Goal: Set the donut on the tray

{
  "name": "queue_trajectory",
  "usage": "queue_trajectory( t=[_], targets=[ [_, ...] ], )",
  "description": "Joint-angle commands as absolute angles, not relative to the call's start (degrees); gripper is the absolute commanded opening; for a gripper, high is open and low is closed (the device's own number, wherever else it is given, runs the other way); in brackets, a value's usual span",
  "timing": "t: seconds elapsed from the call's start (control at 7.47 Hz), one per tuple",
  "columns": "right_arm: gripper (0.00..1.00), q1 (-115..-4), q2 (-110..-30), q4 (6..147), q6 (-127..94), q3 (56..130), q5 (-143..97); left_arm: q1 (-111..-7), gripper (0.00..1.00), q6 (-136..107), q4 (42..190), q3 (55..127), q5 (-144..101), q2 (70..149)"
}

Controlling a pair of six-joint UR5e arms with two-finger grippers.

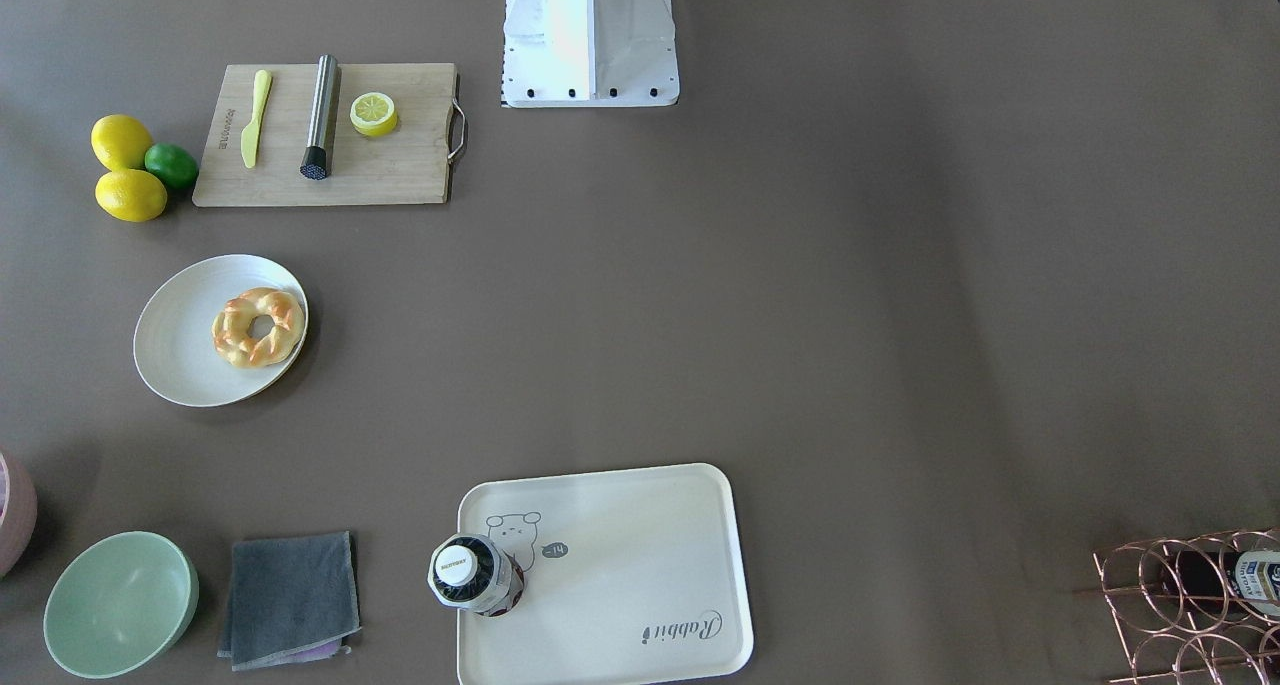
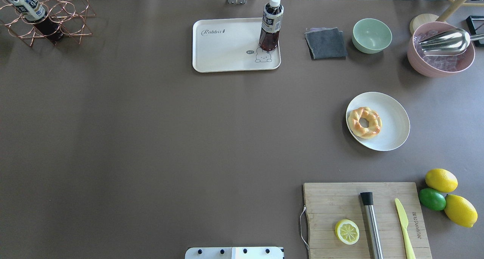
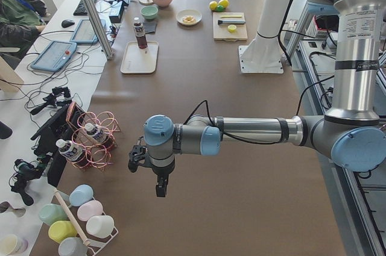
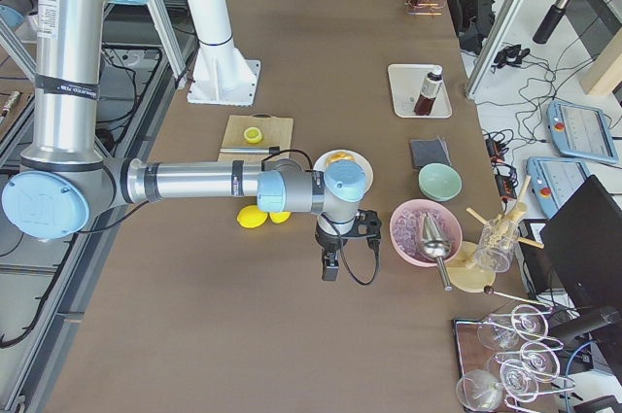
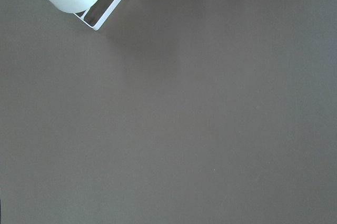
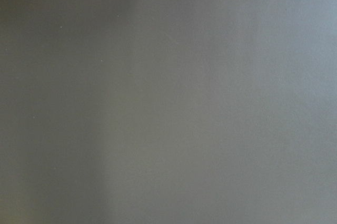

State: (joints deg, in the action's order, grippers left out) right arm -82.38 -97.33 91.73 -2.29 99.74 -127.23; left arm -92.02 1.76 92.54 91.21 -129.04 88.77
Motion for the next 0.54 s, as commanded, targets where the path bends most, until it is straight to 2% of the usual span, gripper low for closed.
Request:
queue_trajectory(
  t=[0.0, 0.27, 0.4],
  targets=[
    [1.0, -82.44, -97.9, 86.88, -2.63, 102.37, -127.18, -91.93, 0.99, 1.67, 92.64, 91.32, -128.85, 89.29],
    [1.0, -82.44, -100.37, 77.21, -2.64, 103.01, -125.35, -91.93, 0.99, 1.32, 92.99, 91.14, -128.94, 90.78],
    [1.0, -82.44, -100.11, 76.73, -2.64, 102.75, -125.42, -91.93, 0.99, 1.32, 93.34, 90.79, -128.94, 92.27]
  ],
)
